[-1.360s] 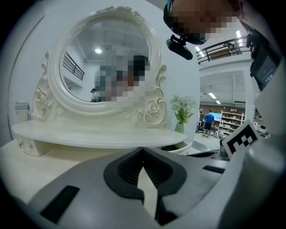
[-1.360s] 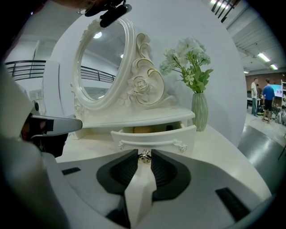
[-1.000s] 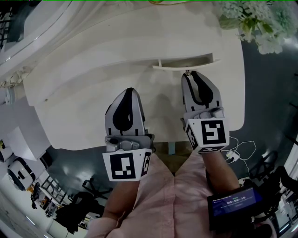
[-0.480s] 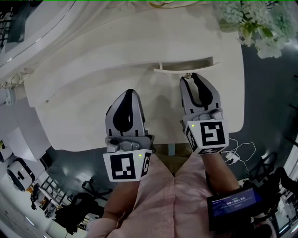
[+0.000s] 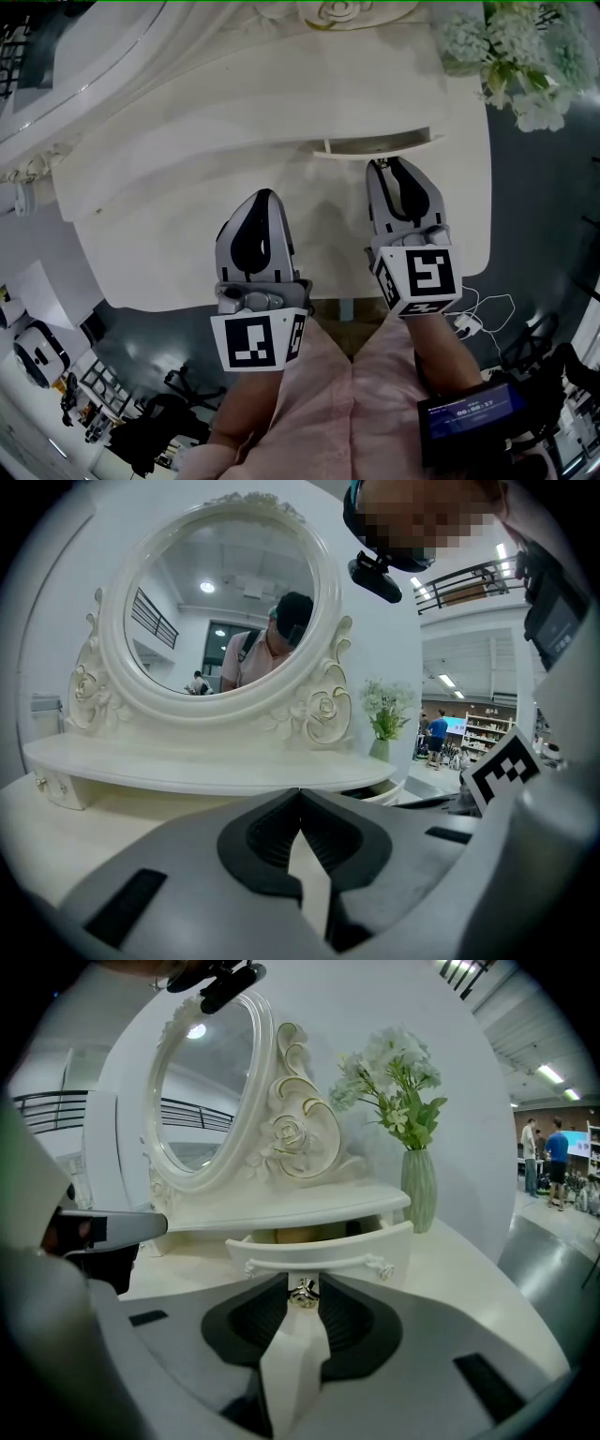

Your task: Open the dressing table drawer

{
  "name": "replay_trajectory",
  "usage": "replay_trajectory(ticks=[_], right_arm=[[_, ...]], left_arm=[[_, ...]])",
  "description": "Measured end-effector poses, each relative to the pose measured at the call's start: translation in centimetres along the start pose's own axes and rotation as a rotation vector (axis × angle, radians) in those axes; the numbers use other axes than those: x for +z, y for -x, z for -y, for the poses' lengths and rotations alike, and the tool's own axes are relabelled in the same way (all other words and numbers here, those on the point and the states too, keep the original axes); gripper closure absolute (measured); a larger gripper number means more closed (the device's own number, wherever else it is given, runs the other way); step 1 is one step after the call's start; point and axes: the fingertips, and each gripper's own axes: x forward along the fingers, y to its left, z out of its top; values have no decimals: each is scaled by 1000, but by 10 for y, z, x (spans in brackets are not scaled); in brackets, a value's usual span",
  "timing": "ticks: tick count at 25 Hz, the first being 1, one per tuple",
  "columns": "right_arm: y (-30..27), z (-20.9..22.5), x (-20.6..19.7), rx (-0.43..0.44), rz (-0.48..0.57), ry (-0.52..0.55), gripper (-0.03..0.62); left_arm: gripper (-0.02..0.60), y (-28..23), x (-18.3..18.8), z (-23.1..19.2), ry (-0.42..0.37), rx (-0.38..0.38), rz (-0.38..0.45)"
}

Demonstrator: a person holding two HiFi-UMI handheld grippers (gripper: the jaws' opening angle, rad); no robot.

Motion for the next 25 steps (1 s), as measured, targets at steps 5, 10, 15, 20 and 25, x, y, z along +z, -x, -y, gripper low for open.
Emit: replay_trajectory(ticks=[5,10,15,20,25], right_arm=[[2,-3,0,9,3,3,487],[4,-3,-2,16,4,0,488],[7,-4,-5,22,5,0,488],[10,-4,-7,29,4,-4,488],[11,-5,-8,31,4,-5,488]], left_arm=[[560,1,1,2,-1,-3,-1],[560,2,0,4,-5,0,2],[560,4,0,6,-7,0,4],[560,6,-1,8,-8,1,5],[560,8,0,10,-9,0,9]])
